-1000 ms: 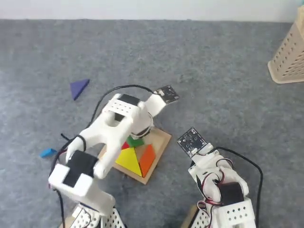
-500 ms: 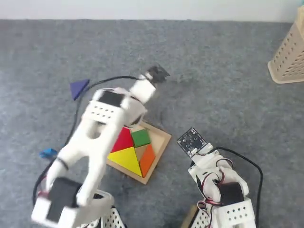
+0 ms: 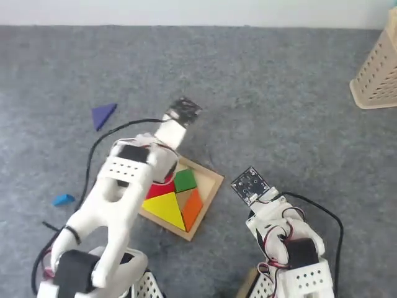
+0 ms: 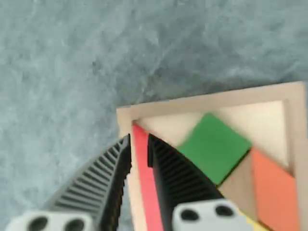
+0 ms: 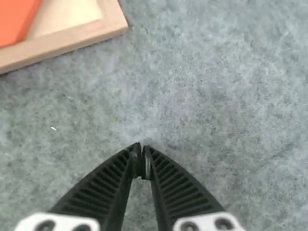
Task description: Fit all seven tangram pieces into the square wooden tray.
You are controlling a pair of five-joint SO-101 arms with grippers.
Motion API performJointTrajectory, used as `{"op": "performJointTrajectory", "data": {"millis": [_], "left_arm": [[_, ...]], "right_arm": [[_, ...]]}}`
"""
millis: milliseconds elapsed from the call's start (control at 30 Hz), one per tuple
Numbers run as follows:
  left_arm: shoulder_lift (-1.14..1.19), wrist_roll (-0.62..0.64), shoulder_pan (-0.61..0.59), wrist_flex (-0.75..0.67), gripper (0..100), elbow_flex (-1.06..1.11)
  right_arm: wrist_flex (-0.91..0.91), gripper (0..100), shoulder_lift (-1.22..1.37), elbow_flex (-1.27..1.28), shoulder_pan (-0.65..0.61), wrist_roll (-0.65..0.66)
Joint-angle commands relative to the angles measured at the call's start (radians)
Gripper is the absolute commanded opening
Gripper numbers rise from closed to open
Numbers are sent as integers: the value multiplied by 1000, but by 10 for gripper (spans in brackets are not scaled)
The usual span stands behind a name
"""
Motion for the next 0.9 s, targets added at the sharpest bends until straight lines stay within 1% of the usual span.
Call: {"op": "performJointTrajectory", "data": {"millis": [0, 133, 333, 500, 700, 800, 867], "left_arm": [[11, 12, 124, -23, 58, -10], [97, 11, 241, -18, 58, -5], [135, 11, 282, -17, 58, 5], [141, 9, 351, -2, 58, 19], [135, 9, 362, 6, 57, 38], [138, 8, 361, 66, 55, 41], [133, 8, 367, 78, 55, 71]], "right_arm": [[5, 8, -15, 18, 1, -6], [5, 8, -15, 18, 1, -6], [5, 8, -15, 18, 1, -6], [5, 8, -15, 18, 1, -6], [5, 8, -15, 18, 1, -6], [5, 8, -15, 18, 1, -6], [5, 8, -15, 18, 1, -6]]}}
